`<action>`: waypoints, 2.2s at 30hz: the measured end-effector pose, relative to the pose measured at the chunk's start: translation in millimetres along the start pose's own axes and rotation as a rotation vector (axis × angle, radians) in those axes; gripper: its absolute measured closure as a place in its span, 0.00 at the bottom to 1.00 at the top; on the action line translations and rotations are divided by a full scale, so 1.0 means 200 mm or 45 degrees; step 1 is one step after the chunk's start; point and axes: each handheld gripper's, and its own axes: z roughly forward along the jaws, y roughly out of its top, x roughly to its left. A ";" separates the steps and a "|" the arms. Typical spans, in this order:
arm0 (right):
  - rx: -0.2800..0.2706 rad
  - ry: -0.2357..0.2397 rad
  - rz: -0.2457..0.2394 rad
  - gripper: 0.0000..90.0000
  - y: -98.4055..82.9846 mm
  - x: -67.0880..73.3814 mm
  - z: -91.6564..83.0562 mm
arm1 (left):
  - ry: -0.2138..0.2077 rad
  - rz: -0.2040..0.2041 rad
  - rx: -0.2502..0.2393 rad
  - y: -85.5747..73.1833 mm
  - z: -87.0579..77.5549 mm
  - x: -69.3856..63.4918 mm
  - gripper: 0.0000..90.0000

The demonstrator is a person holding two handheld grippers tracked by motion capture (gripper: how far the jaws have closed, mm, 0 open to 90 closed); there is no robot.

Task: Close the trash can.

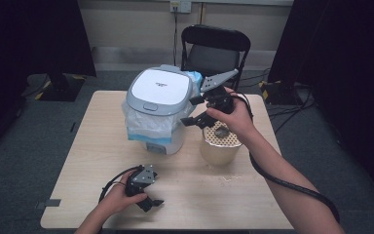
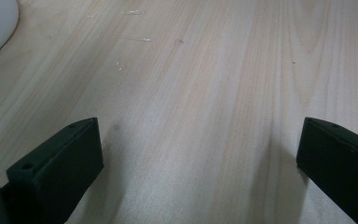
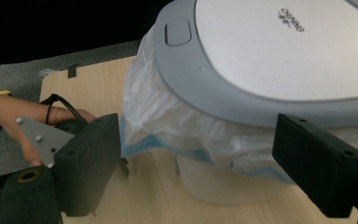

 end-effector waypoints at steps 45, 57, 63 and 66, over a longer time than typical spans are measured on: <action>0.066 -0.006 0.036 0.17 -0.53 0.10 -0.03 | -0.008 -0.007 -0.001 0.00 0.00 0.00 0.00; 0.067 0.003 0.070 0.17 -0.64 0.11 -0.03 | -0.004 -0.006 -0.002 0.00 0.00 0.00 0.00; 0.060 -0.014 0.085 0.16 -0.69 0.12 -0.05 | -0.007 -0.006 -0.001 0.00 0.00 0.00 0.00; 0.050 -0.019 0.089 0.17 -0.70 0.12 -0.07 | -0.007 -0.006 0.000 0.00 0.00 0.00 0.00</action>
